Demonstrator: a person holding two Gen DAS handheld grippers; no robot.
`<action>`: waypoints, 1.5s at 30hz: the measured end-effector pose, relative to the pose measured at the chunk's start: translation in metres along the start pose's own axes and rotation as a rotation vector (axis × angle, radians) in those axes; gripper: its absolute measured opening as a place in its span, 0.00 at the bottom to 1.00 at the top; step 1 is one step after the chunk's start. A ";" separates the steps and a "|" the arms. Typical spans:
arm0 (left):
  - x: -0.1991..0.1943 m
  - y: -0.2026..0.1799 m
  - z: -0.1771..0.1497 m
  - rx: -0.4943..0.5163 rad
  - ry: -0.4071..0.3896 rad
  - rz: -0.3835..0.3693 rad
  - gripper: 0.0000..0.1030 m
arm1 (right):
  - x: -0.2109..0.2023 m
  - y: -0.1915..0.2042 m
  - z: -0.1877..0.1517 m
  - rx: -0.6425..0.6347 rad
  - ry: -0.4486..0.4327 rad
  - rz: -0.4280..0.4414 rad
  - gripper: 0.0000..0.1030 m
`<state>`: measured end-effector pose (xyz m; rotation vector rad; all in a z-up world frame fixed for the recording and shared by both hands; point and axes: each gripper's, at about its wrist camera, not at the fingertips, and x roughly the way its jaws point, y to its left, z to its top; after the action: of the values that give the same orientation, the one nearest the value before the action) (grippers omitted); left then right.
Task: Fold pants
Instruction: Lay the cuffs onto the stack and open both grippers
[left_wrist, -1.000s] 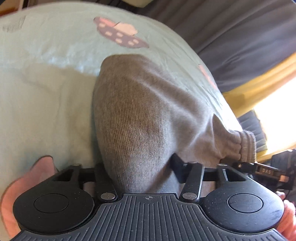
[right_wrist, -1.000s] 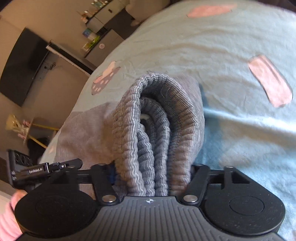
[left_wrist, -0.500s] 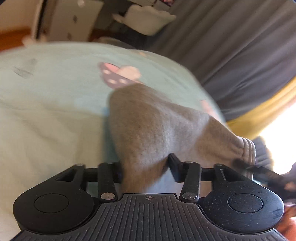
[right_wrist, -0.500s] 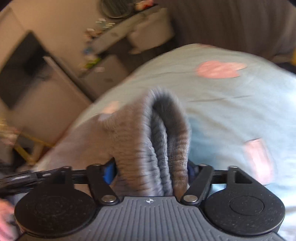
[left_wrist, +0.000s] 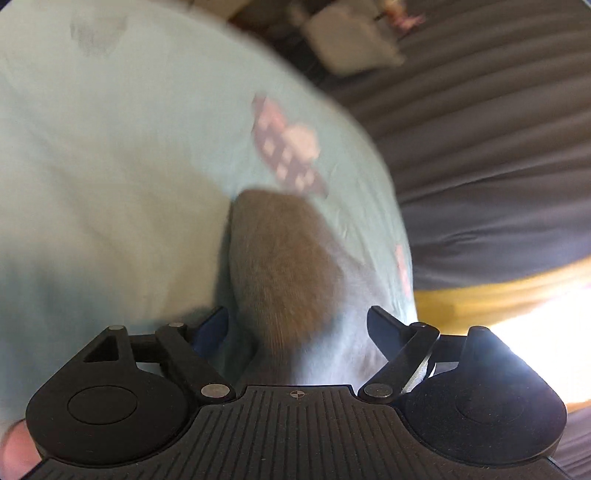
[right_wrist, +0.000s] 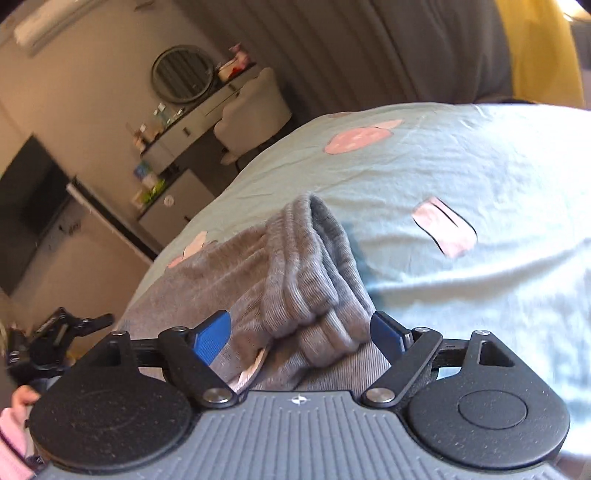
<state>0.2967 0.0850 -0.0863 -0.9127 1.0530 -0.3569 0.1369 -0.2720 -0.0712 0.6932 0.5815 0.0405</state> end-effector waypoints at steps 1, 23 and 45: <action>0.013 0.004 0.006 -0.042 0.043 -0.014 0.84 | 0.001 -0.002 -0.001 0.006 0.009 0.010 0.81; -0.047 -0.062 -0.103 0.548 -0.371 0.322 0.88 | -0.007 0.000 -0.011 -0.066 -0.027 -0.019 0.81; -0.021 -0.018 -0.158 0.365 -0.202 0.525 0.86 | -0.023 0.031 -0.043 -0.203 0.043 0.002 0.82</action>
<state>0.1533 0.0134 -0.0895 -0.3175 0.9590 -0.0116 0.0997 -0.2274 -0.0670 0.4969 0.6083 0.1154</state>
